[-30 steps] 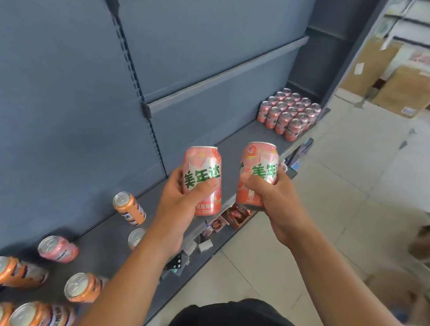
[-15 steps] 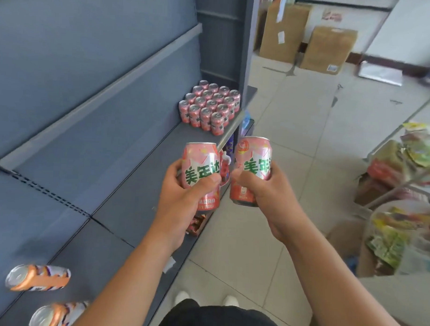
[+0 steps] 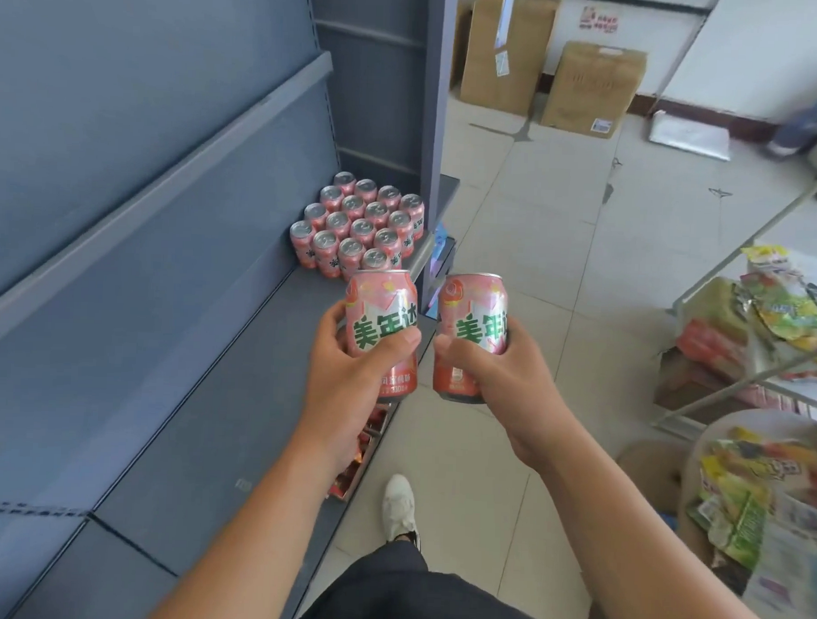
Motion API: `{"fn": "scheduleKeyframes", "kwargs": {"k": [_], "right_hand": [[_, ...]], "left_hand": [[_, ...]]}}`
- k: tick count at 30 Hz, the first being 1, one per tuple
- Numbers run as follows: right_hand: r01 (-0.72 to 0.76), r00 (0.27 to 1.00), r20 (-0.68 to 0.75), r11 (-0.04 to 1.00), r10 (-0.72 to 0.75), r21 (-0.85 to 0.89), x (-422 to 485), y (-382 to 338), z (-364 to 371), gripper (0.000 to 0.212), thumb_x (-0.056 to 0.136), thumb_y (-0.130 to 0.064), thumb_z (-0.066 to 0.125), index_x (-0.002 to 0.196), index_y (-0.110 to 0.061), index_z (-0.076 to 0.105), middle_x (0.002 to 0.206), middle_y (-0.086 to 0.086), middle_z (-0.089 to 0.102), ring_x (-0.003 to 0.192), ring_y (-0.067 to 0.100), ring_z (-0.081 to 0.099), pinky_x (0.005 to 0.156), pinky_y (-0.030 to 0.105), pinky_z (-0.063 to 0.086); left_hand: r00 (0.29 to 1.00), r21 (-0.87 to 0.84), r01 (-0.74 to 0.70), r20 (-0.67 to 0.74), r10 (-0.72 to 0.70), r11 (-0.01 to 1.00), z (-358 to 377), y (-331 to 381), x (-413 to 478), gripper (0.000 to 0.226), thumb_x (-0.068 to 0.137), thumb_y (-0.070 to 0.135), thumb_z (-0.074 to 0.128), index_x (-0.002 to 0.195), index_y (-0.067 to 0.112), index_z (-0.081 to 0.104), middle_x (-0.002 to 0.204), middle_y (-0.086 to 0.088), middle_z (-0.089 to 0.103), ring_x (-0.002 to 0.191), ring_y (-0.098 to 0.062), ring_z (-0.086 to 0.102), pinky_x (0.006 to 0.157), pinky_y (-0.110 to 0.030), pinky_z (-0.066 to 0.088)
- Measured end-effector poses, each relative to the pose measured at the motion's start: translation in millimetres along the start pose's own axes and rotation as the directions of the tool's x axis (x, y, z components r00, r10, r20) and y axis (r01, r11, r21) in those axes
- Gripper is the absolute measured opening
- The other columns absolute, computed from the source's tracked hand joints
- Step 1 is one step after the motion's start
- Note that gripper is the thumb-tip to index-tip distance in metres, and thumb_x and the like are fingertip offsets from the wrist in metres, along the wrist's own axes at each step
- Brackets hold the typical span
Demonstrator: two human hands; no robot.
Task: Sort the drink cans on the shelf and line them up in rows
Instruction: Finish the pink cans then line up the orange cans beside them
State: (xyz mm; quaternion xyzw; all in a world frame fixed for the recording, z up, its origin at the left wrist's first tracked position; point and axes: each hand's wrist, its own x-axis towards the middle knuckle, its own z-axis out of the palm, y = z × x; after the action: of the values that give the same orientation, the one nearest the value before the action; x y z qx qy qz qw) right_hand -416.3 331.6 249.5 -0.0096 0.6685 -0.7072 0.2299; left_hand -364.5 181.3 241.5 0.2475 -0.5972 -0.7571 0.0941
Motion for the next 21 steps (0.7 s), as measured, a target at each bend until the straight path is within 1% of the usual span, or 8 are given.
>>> {"fn": "scheduleKeyframes", "kwargs": {"k": [2,4,9,12,14,17,19,21], "right_hand": [[-0.013,1.000,-0.008,1.000,0.013,-0.017,27,-9,0,0.032,0.084,-0.012,0.075,0.111,-0.016,0.056,0.075,-0.011,0.071,0.065,0.005,0.070,0.057,0.022,0.054],[-0.022,1.000,-0.018,0.999,0.021,-0.041,62,-20,1,0.039,0.084,-0.013,0.075,0.117,-0.015,0.054,0.085,-0.005,0.070,0.067,0.006,0.070,0.058,0.024,0.055],[-0.025,1.000,0.004,0.998,0.025,-0.065,146,-44,7,0.047,0.083,-0.015,0.077,0.122,-0.017,0.051,0.099,0.002,0.069,0.073,0.010,0.072,0.059,0.025,0.056],[-0.022,0.999,0.031,0.996,0.024,-0.084,189,-55,10,0.050,0.081,-0.017,0.078,0.123,-0.019,0.050,0.101,0.002,0.068,0.077,0.009,0.072,0.059,0.024,0.056],[-0.017,0.998,0.064,0.996,0.023,-0.093,217,-62,10,0.049,0.082,-0.016,0.078,0.122,-0.020,0.049,0.100,-0.001,0.068,0.077,0.007,0.072,0.058,0.021,0.056],[-0.003,0.991,0.130,0.992,0.020,-0.123,260,-71,7,0.042,0.082,-0.015,0.077,0.115,-0.023,0.052,0.091,-0.007,0.070,0.076,0.005,0.072,0.056,0.019,0.054],[0.008,0.981,0.191,0.990,0.020,-0.142,289,-74,4,0.036,0.082,-0.013,0.077,0.108,-0.025,0.056,0.084,-0.011,0.073,0.076,0.006,0.072,0.058,0.018,0.054],[0.016,0.964,0.262,0.984,0.032,-0.178,315,-79,1,0.037,0.081,-0.012,0.078,0.103,-0.029,0.055,0.082,-0.018,0.072,0.078,0.004,0.072,0.059,0.018,0.055]], "left_hand": [[1.000,0.010,0.004,0.006,-0.004,1.000,2,4,29,0.061,0.074,0.022,0.083,0.126,0.026,0.053,0.108,0.003,0.073,0.094,-0.018,0.073,0.075,-0.037,0.062],[1.000,-0.008,0.010,0.011,-0.010,1.000,4,9,66,0.056,0.076,0.020,0.081,0.125,0.024,0.055,0.106,0.003,0.073,0.092,-0.015,0.073,0.071,-0.031,0.060],[1.000,-0.032,0.011,-0.004,-0.012,0.999,11,28,140,0.038,0.082,0.017,0.075,0.115,0.024,0.058,0.083,0.012,0.074,0.068,-0.004,0.070,0.051,-0.021,0.054],[1.000,-0.036,0.010,-0.015,-0.010,0.999,16,37,176,0.033,0.087,0.012,0.067,0.114,0.027,0.056,0.082,0.015,0.074,0.069,-0.002,0.070,0.052,-0.018,0.053],[0.999,-0.043,0.009,-0.050,-0.012,0.999,20,41,196,0.036,0.083,0.014,0.069,0.115,0.026,0.057,0.086,0.013,0.074,0.072,-0.003,0.071,0.054,-0.017,0.053],[0.990,-0.037,0.026,-0.137,-0.030,0.999,27,41,223,0.041,0.078,0.019,0.077,0.115,0.026,0.059,0.092,0.007,0.074,0.078,-0.006,0.072,0.058,-0.020,0.054],[0.976,-0.051,0.036,-0.213,-0.047,0.998,32,38,242,0.030,0.087,0.015,0.070,0.114,0.023,0.060,0.088,0.007,0.075,0.075,-0.006,0.072,0.057,-0.021,0.054],[0.954,-0.073,0.046,-0.293,-0.065,0.996,41,38,258,0.027,0.089,0.015,0.066,0.115,0.022,0.061,0.088,0.007,0.075,0.075,-0.007,0.072,0.058,-0.021,0.055]]}}
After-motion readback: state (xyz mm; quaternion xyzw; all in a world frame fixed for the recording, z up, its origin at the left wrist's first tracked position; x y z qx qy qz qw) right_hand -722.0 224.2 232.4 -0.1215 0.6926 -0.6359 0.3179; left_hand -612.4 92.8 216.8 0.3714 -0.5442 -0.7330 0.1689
